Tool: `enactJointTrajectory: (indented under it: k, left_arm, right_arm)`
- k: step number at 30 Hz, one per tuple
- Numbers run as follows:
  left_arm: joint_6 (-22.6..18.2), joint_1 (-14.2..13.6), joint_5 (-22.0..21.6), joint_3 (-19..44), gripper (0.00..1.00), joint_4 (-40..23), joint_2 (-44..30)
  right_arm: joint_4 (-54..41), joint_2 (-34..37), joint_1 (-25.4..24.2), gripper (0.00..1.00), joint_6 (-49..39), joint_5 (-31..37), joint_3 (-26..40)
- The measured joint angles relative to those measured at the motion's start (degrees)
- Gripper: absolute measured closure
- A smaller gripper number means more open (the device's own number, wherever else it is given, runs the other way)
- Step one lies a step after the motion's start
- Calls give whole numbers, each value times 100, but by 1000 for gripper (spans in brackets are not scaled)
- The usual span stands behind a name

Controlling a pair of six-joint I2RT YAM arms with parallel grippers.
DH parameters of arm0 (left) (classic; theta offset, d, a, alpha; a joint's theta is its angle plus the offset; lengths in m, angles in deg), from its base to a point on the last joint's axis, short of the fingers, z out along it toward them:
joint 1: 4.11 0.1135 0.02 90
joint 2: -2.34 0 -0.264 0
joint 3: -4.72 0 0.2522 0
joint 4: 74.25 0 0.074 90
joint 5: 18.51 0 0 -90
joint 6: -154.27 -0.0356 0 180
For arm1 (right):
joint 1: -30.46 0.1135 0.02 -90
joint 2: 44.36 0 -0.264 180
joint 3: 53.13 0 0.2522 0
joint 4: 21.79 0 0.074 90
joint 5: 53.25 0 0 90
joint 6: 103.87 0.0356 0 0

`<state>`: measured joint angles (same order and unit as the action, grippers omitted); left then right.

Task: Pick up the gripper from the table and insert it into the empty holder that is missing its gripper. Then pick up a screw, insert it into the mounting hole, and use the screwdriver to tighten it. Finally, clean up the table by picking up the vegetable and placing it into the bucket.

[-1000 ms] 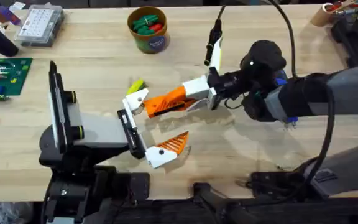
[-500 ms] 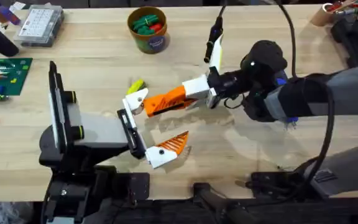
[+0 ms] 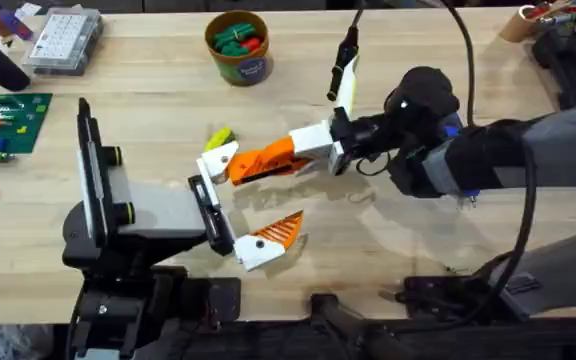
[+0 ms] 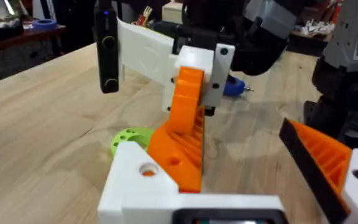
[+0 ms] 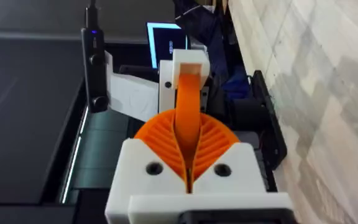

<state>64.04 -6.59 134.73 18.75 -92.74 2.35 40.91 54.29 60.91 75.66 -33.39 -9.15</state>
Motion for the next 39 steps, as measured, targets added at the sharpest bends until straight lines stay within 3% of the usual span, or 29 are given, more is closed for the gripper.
enactJointTrajectory:
  k: [23,29,39]
  left_arm:
    - [1,2,-7,0,14,-1,0]
    - [20,2,-11,0,13,-63,0]
    - [-28,17,-111,0,14,47,0]
  right_arm:
    - [-41,0,79,983,-223,112,3]
    - [-702,0,94,983,-466,111,243]
    - [-817,0,103,983,-603,82,435]
